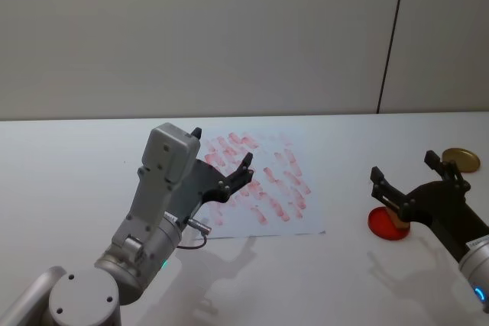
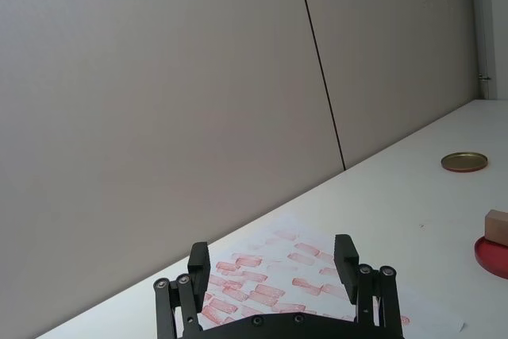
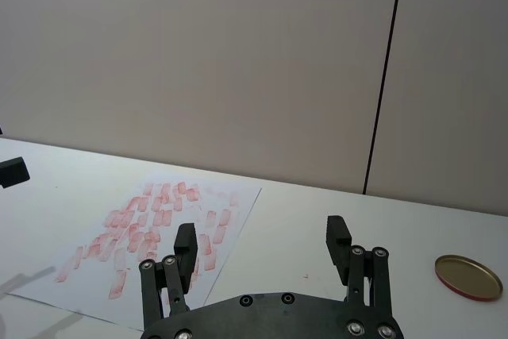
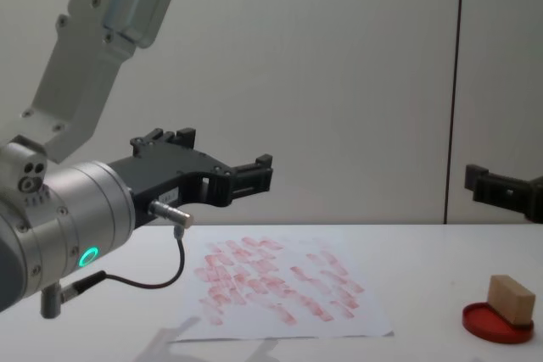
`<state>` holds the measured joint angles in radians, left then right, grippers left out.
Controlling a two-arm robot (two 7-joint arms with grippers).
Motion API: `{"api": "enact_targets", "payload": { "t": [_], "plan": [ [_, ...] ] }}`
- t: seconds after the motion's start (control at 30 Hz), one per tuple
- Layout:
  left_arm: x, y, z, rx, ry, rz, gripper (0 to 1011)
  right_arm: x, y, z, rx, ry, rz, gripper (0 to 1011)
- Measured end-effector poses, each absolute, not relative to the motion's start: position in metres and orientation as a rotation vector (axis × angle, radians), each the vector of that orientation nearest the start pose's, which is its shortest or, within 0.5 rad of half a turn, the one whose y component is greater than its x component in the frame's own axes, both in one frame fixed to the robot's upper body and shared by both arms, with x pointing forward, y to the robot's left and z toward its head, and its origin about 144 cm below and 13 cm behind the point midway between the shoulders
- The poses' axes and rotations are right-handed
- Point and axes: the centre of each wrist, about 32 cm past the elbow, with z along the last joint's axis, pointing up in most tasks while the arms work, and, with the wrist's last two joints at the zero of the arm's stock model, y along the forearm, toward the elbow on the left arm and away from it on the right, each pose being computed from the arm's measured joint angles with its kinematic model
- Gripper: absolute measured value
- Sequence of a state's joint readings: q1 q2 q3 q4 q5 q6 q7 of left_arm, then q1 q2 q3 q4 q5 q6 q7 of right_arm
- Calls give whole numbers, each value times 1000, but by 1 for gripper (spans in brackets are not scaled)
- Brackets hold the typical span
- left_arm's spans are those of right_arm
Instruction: Use the one hand to pick up the stamp and affix it onto the A4 paper.
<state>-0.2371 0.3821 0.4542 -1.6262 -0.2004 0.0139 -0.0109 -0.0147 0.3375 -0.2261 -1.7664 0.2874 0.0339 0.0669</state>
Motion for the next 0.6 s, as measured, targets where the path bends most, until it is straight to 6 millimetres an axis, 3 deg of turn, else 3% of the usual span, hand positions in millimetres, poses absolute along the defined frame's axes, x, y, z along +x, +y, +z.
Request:
{"api": "enact_targets", "payload": {
  "t": [0.6],
  "plan": [
    [492,198,1204,61,-268,1124,993,443,-237,1189,26,-75,-1229,1001]
  ]
}}
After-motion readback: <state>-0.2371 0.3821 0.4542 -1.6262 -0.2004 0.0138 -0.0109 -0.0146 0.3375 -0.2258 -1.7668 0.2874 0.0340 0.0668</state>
